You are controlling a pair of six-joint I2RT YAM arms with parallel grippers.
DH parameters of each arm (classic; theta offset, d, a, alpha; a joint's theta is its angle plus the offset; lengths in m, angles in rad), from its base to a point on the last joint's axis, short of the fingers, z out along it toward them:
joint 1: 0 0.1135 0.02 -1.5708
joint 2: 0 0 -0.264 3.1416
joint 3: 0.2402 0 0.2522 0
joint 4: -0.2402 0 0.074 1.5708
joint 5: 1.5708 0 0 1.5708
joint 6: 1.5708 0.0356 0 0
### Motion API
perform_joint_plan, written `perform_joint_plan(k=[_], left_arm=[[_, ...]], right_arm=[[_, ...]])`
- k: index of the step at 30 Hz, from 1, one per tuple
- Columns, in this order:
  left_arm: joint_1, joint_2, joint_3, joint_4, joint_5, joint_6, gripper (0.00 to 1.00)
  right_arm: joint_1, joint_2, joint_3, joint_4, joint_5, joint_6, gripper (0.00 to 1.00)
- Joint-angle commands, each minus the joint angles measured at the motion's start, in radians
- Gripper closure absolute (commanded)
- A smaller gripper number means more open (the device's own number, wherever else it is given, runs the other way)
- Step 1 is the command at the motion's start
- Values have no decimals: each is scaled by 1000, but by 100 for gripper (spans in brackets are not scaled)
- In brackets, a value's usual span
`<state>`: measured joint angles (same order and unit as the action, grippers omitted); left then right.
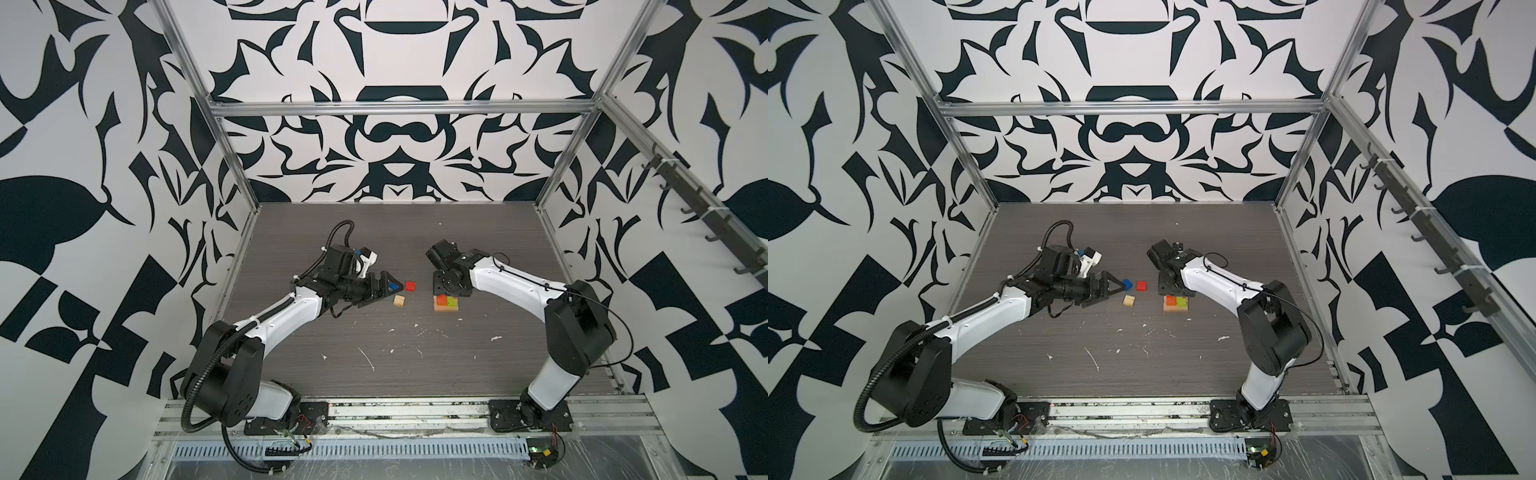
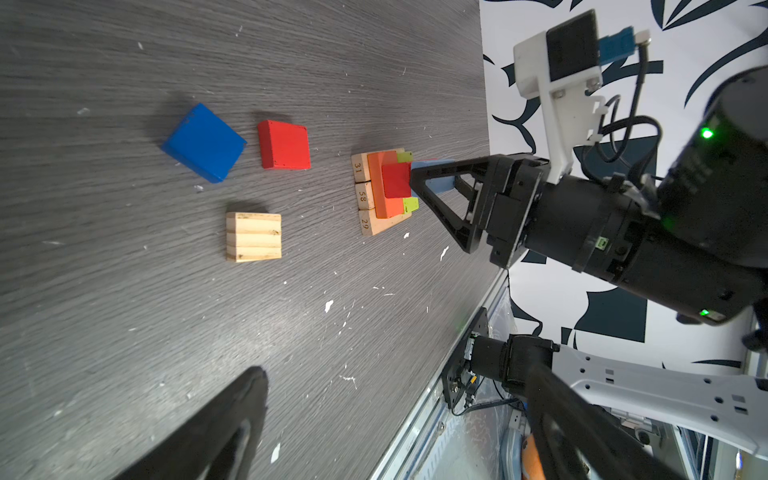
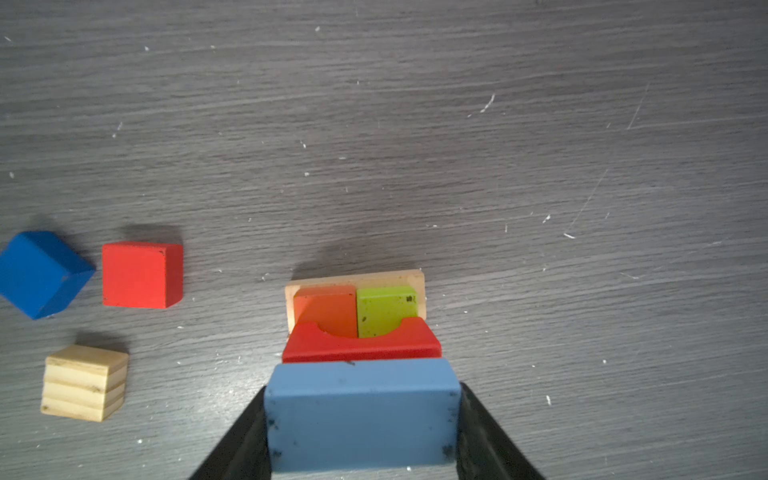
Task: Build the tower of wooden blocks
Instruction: 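Lower the light blue block onto the red arch with the right gripper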
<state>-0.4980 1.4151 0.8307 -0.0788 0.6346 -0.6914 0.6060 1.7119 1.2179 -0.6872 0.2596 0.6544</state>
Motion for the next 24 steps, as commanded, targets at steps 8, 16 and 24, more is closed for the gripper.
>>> perform_joint_plan(k=[8, 16, 24], left_arm=[[-4, -1, 1, -7, -6, 4, 0], [-4, -2, 2, -6, -7, 4, 0], [-4, -2, 2, -6, -5, 4, 0]], right_arm=[[5, 2, 5, -17, 33, 4, 42], [6, 3, 5, -15, 24, 5, 41], [5, 4, 3, -16, 21, 8, 38]])
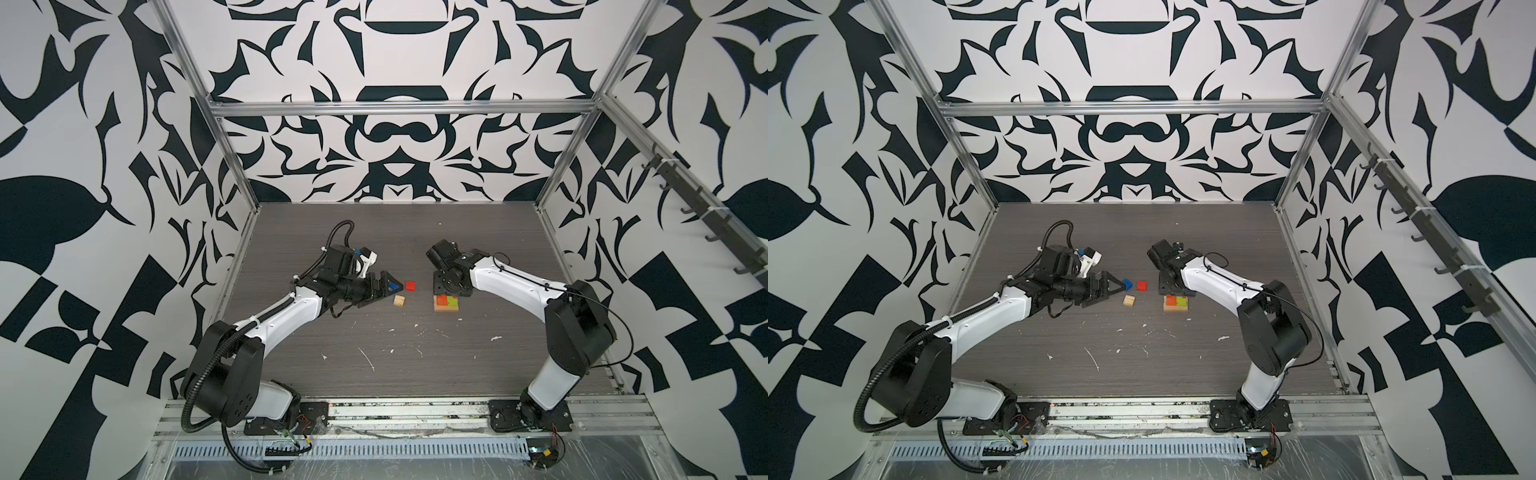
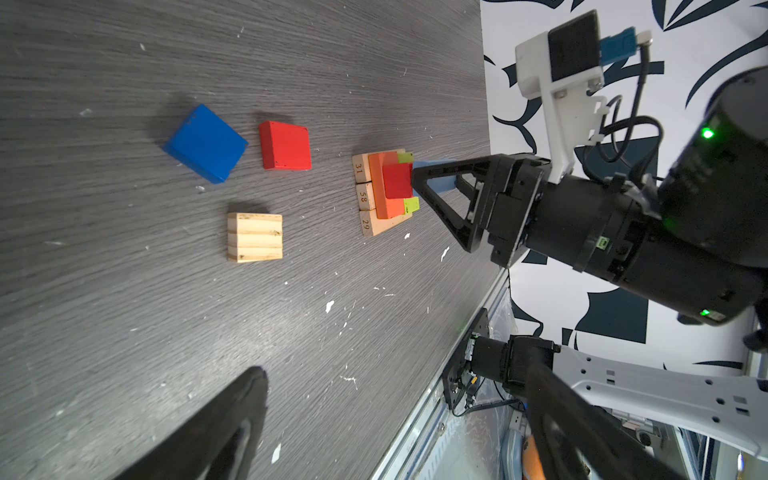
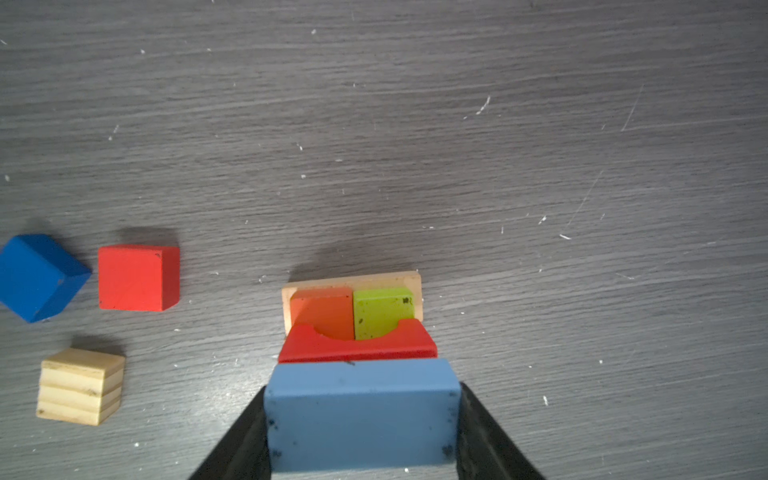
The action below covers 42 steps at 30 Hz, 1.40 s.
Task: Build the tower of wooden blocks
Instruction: 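Lower the light blue block onto the red arch with the right gripper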
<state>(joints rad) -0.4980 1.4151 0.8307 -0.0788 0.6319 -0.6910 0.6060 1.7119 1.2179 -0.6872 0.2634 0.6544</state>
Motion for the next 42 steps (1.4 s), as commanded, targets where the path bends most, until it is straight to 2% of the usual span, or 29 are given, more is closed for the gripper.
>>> perform_joint_plan(k=[1, 12, 35, 42], left_arm=[[-4, -2, 2, -6, -3, 4, 1], [-4, -1, 7, -10, -2, 5, 1], [-4, 1, 11, -15, -1, 8, 0], [-4, 2, 11, -15, -3, 8, 0]], right_arm=[[6, 3, 3, -15, 17, 8, 38], [5, 3, 6, -17, 13, 9, 33], [5, 17, 11, -12, 5, 8, 31], [6, -7, 19, -27, 14, -8, 22]])
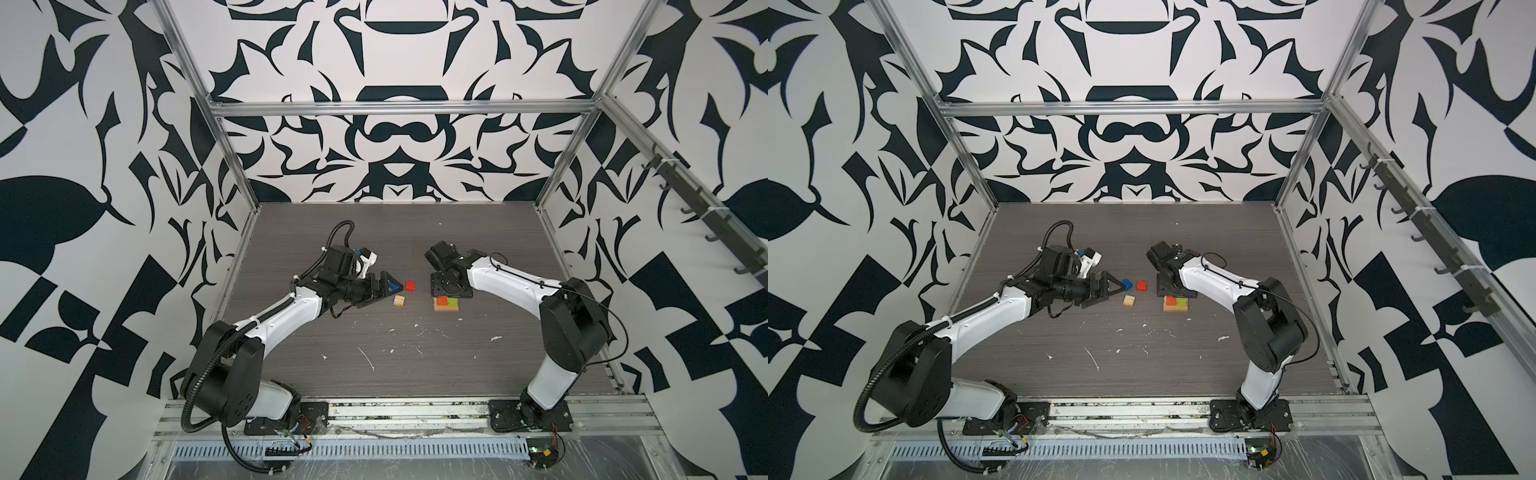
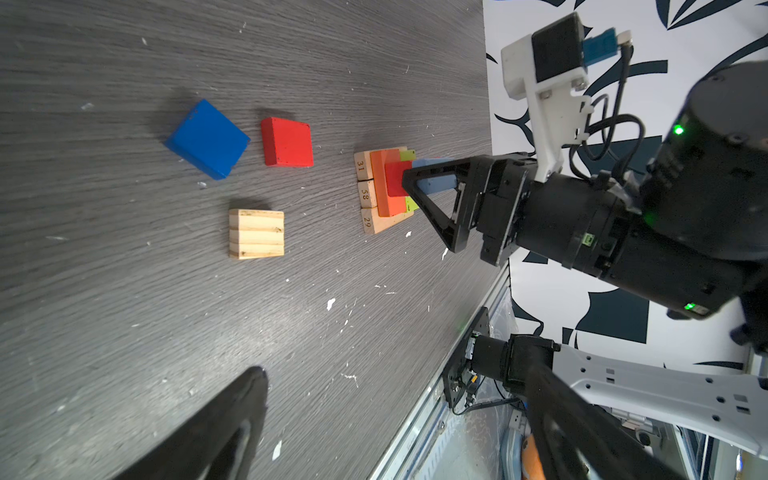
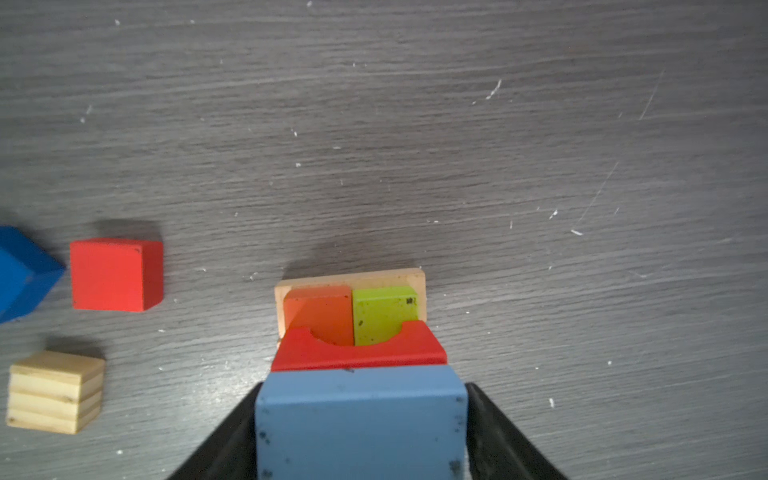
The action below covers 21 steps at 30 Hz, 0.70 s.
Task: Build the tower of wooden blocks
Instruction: 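Open the right gripper and lift it off the light blue block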
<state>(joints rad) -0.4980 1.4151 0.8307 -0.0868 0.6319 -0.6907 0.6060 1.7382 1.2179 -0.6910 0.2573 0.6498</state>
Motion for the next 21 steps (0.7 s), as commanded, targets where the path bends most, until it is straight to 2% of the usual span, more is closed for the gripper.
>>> perform_joint_plan(k=[1, 3, 8, 14, 18, 21], left_arm=[[-4, 2, 11, -7, -4, 8, 1], [-4, 5, 12, -7, -5, 7, 1], [-4, 18, 14, -34, -43, 8, 0], [-22, 70, 52, -121, -138, 35, 1], [-73, 117, 114, -198, -226, 78, 2], [-89, 158, 141, -207, -243, 78, 4]], right_arm=[[5, -39, 20, -28, 23, -12, 20], [5, -54, 24, -32, 14, -27, 15], [6, -123, 24, -24, -26, -78, 10], [8, -228, 14, -6, -29, -146, 10], [8, -275, 8, 15, -82, -173, 10], [10, -272, 32, -4, -111, -178, 13]])
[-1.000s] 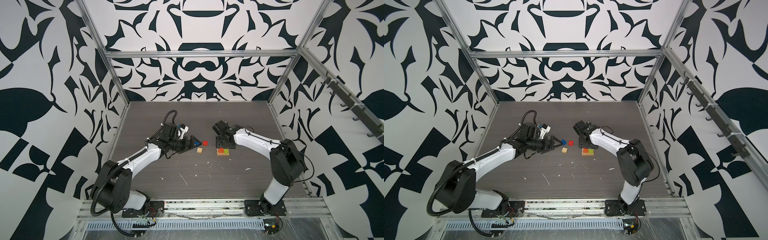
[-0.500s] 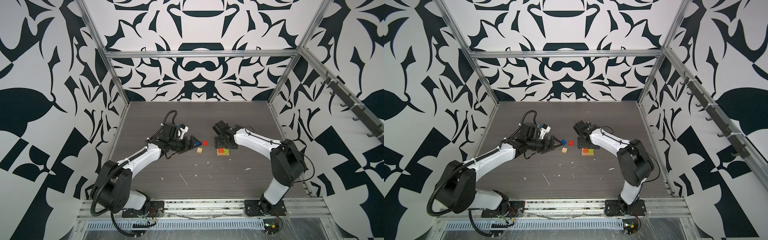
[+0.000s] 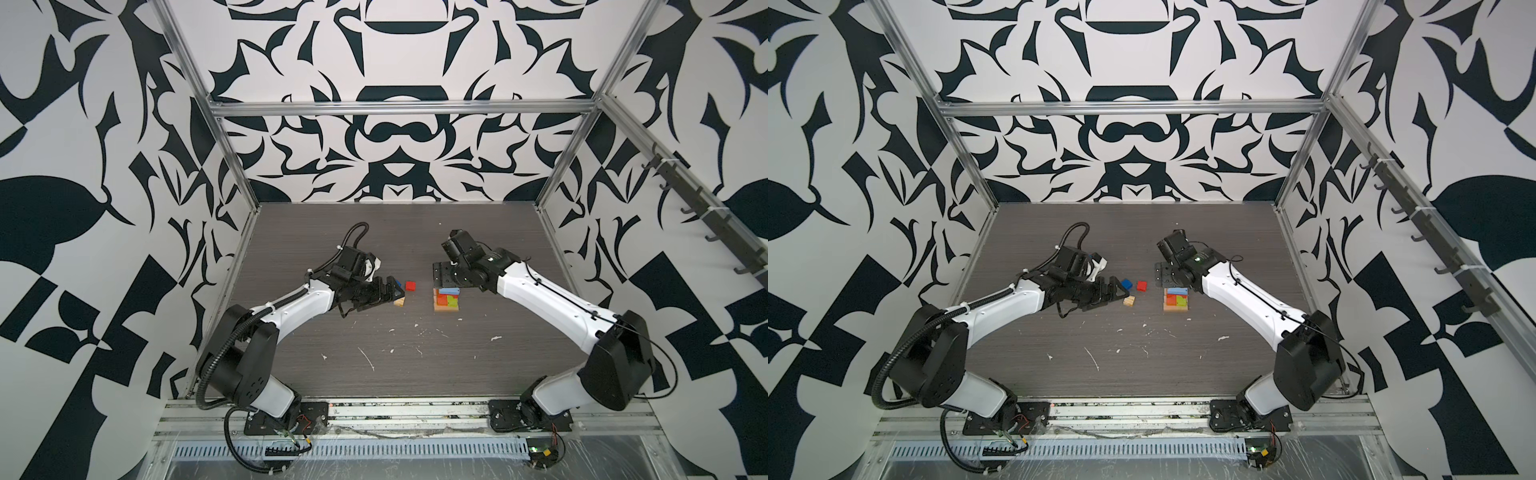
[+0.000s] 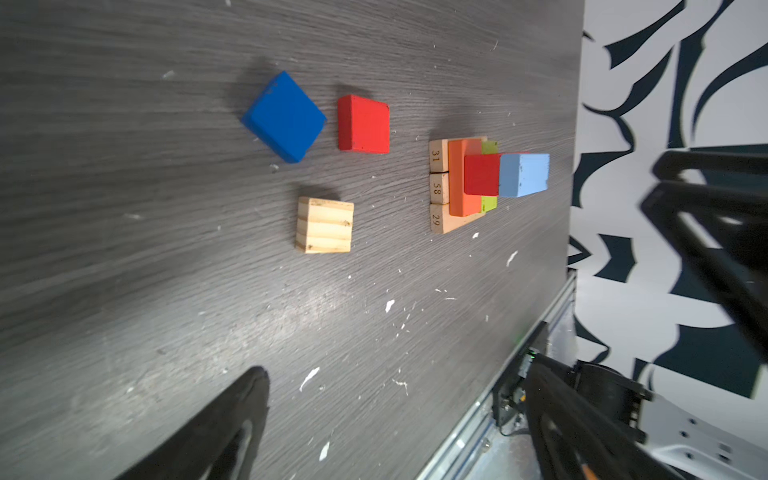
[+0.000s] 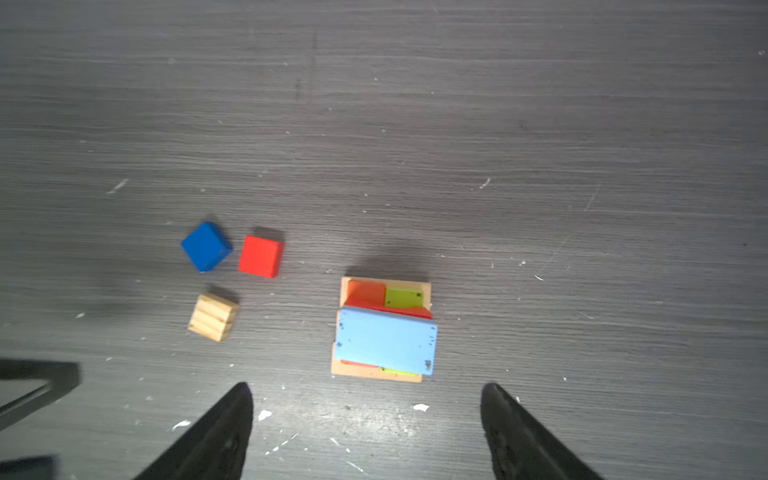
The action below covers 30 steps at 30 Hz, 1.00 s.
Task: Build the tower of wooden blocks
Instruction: 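Open the right gripper and lift it off the light blue block, then move the right gripper to the blue cube and close on it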
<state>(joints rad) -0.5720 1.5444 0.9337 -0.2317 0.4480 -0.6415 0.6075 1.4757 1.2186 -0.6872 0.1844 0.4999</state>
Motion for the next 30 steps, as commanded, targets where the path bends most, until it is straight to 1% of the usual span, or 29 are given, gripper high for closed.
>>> perform_joint_plan(k=[1, 3, 5, 7, 10, 13, 17, 25, 28, 30], left_arm=[[-18, 40, 47, -65, -67, 25, 5], [-24, 63, 69, -85, -100, 22, 6], [-28, 79, 90, -111, -131, 26, 6], [-28, 81, 97, -116, -137, 25, 5], [-28, 70, 96, -127, -140, 15, 4], [-21, 44, 83, -144, -158, 7, 3], [5, -8, 60, -169, -147, 15, 2], [110, -145, -18, -209, -105, 33, 1], [137, -185, -28, -249, -106, 62, 0], [158, -209, -32, -276, -105, 82, 0]], right_arm=[[13, -9, 37, -17, -39, -34, 13], [21, -15, 37, -15, -49, -41, 13], [27, -27, 22, 23, -96, -57, 14], [36, -32, 12, 56, -115, -65, 15], [46, -4, 44, 52, -128, -75, 17], [62, 52, 98, 42, -133, -91, 19], [76, 145, 170, 37, -164, -119, 22], [100, 343, 316, 16, -163, -174, 27], [105, 413, 368, 7, -166, -194, 29], [110, 473, 424, -32, -156, -218, 30]])
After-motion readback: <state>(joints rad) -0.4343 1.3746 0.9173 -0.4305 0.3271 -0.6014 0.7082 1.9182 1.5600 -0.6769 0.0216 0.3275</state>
